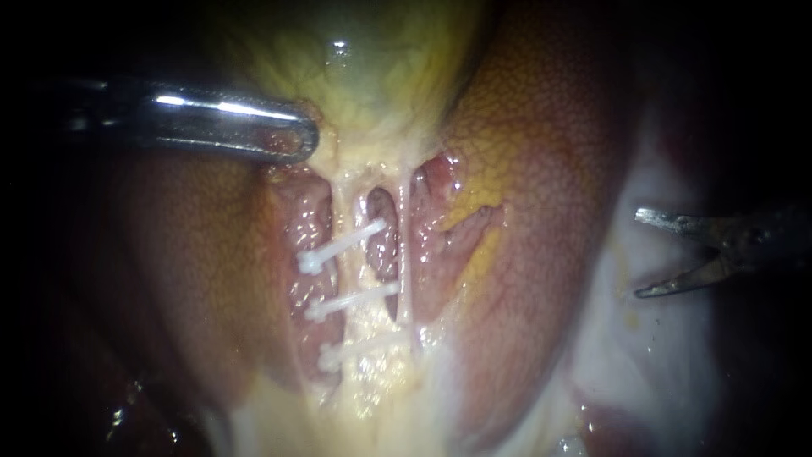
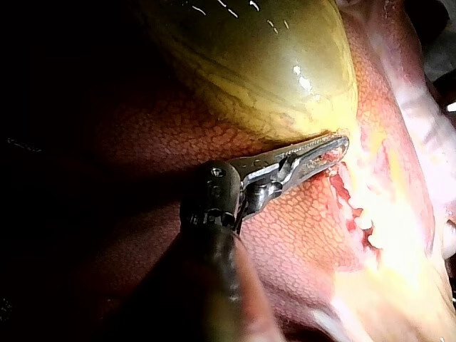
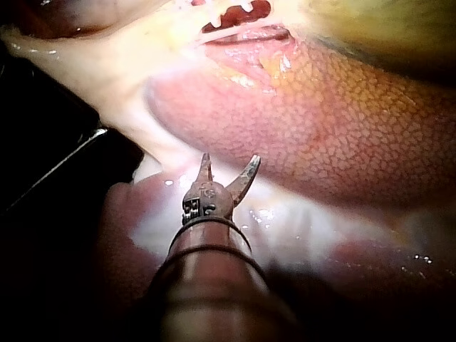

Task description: Go to the cutting position left tube

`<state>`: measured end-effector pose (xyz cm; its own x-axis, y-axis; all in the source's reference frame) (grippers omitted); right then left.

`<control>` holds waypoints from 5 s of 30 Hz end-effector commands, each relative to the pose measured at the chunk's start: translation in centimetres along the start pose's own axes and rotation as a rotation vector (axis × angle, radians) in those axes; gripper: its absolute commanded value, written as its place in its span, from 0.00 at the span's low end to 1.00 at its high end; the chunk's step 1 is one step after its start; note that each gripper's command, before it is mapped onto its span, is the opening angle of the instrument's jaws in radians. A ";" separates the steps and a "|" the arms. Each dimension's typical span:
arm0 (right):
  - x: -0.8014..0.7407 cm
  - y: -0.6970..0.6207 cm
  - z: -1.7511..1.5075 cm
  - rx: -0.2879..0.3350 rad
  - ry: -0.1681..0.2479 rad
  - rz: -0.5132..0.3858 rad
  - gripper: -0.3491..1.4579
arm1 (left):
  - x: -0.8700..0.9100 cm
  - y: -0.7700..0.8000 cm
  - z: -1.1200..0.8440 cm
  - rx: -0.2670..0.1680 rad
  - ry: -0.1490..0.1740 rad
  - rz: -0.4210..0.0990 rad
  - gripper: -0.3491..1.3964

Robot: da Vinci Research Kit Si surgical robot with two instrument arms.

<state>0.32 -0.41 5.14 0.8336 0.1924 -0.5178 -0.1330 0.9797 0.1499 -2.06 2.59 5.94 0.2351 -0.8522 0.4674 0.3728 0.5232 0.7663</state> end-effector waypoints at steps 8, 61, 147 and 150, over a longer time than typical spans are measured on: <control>0.00 0.01 0.01 0.013 -0.023 0.008 0.98 | -0.07 -0.06 -0.13 0.005 0.007 -0.004 0.00; 0.76 -0.07 0.51 0.400 0.386 0.137 0.95 | -0.28 -0.22 -0.59 -0.005 -0.008 -0.020 0.00; 2.01 -0.12 2.10 0.923 0.730 0.188 0.84 | -0.27 -0.22 -0.53 -0.008 -0.010 -0.020 0.00; 2.06 -0.14 2.13 0.949 0.760 0.181 0.82 | -0.27 -0.22 -0.53 -0.008 -0.010 -0.020 0.00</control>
<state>3.22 -0.27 5.84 0.2712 0.6186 -0.7375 0.5012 0.5633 0.6568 -1.74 2.71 5.42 0.2193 -0.8622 0.4567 0.3846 0.5066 0.7717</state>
